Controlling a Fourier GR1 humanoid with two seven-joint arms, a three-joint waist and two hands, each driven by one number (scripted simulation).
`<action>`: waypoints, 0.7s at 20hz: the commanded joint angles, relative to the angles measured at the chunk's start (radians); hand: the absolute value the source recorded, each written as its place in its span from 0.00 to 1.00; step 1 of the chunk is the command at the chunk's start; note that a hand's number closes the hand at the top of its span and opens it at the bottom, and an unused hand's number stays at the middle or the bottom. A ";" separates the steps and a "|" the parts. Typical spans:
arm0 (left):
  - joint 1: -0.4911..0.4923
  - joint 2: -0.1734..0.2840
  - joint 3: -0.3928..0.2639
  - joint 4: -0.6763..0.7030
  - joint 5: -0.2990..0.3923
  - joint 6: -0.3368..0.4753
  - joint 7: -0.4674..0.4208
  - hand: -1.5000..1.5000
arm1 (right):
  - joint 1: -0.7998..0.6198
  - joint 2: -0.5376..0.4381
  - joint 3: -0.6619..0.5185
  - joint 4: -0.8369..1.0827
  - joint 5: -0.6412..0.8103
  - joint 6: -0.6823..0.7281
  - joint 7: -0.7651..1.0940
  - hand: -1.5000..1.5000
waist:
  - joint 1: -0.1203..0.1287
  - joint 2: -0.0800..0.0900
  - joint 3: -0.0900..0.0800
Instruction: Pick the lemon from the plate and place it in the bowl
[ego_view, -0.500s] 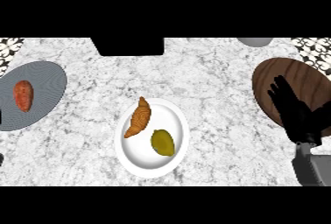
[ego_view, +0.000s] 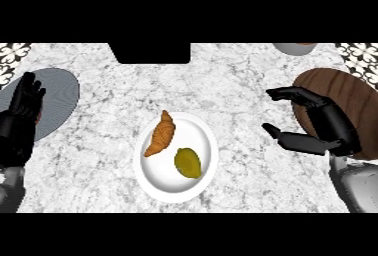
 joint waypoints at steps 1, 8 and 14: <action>0.033 -0.004 -0.025 0.011 0.016 -0.026 0.074 0.50 | 0.208 0.092 0.104 -0.054 0.191 -0.181 -0.090 0.00 | -0.016 -0.005 0.008; 0.011 -0.053 -0.006 0.035 -0.027 -0.069 0.069 0.50 | 0.457 0.034 0.163 -0.130 0.280 -0.153 -0.342 0.00 | 0.002 -0.001 0.008; -0.015 -0.098 0.047 0.098 -0.078 -0.127 0.036 0.50 | 0.338 0.060 0.137 -0.267 0.318 -0.086 -0.041 0.00 | 0.006 0.000 0.007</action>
